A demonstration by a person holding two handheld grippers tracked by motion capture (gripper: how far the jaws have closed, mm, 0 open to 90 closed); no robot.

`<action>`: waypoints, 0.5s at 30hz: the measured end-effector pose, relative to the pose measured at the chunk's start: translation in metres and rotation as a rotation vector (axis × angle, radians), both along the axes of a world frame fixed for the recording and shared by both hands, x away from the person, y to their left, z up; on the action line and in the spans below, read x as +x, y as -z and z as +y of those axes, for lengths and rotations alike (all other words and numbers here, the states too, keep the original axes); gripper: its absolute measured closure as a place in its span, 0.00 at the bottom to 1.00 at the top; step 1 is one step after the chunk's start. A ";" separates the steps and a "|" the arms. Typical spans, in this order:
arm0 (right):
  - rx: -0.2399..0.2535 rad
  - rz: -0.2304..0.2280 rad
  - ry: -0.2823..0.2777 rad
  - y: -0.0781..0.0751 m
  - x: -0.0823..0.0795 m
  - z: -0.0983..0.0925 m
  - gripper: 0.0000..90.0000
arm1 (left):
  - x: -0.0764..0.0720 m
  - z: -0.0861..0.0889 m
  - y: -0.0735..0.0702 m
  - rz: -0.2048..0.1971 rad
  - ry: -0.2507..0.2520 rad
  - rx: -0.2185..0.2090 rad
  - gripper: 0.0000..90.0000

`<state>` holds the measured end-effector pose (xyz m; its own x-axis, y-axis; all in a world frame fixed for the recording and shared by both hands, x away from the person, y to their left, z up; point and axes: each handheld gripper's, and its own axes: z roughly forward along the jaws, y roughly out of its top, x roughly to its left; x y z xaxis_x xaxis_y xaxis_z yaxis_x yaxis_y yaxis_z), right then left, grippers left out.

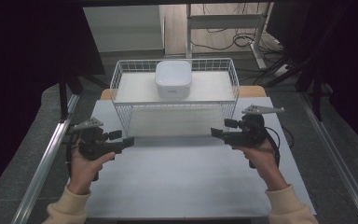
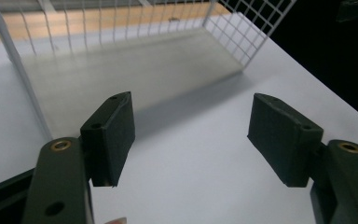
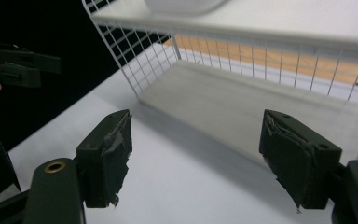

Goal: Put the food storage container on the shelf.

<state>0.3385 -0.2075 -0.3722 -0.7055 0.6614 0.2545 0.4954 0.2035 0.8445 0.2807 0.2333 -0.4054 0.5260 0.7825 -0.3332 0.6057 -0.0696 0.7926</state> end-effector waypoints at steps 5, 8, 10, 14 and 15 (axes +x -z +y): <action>-0.022 -0.020 -0.001 0.023 -0.012 -0.003 0.28 | -0.008 0.000 0.023 0.032 0.002 -0.022 0.35; -0.032 -0.016 0.000 0.035 -0.017 -0.005 0.28 | -0.007 -0.003 0.033 0.055 -0.002 0.014 0.36; -0.028 -0.013 -0.003 0.042 -0.020 -0.008 0.28 | -0.008 -0.005 0.039 0.060 -0.013 0.027 0.36; -0.030 0.003 -0.002 0.061 -0.027 -0.014 0.28 | -0.010 -0.009 0.053 0.080 -0.001 0.062 0.36; -0.047 0.010 -0.006 0.066 -0.028 -0.015 0.28 | -0.011 -0.010 0.057 0.089 0.002 0.067 0.36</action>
<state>0.3109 -0.2223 -0.4382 -0.7074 0.6683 0.2302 0.5023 0.2461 0.8290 0.2699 0.2234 -0.4626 0.4977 0.8038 -0.3259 0.6737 -0.1216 0.7289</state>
